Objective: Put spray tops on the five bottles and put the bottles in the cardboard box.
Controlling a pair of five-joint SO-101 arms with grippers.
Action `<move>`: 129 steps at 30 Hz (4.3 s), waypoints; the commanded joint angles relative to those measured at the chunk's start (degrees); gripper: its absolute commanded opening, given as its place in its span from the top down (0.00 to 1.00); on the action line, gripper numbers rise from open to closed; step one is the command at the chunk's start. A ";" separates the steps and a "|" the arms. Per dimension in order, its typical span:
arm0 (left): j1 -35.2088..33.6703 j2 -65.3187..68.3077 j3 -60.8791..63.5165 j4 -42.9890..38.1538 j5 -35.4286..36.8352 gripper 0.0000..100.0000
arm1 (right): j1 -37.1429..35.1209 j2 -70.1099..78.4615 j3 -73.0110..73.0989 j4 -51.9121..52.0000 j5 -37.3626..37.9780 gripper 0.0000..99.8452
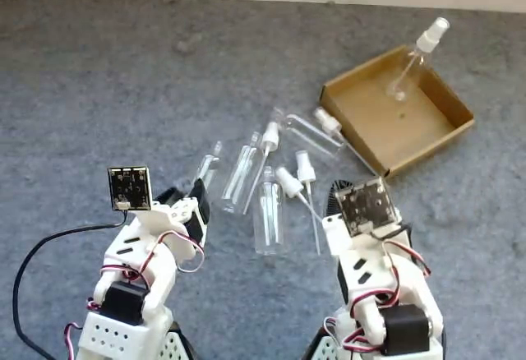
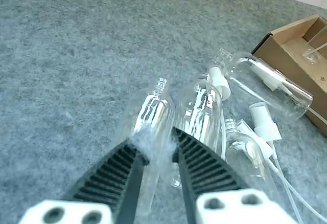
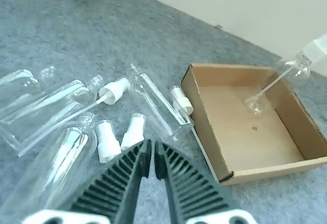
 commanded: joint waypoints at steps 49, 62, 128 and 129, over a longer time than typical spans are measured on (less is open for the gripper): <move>-0.84 -0.22 1.19 0.09 0.18 0.96 | -6.64 92.70 -68.88 8.31 10.29 0.88; -0.84 -0.22 1.19 0.18 0.18 0.96 | -6.64 121.80 -108.44 28.53 23.03 0.79; -0.84 -0.22 1.19 0.18 0.18 0.96 | -6.55 141.41 -138.33 40.84 24.18 0.91; -0.84 -0.22 1.19 0.18 0.18 0.96 | -6.55 140.00 -138.33 40.84 21.71 0.91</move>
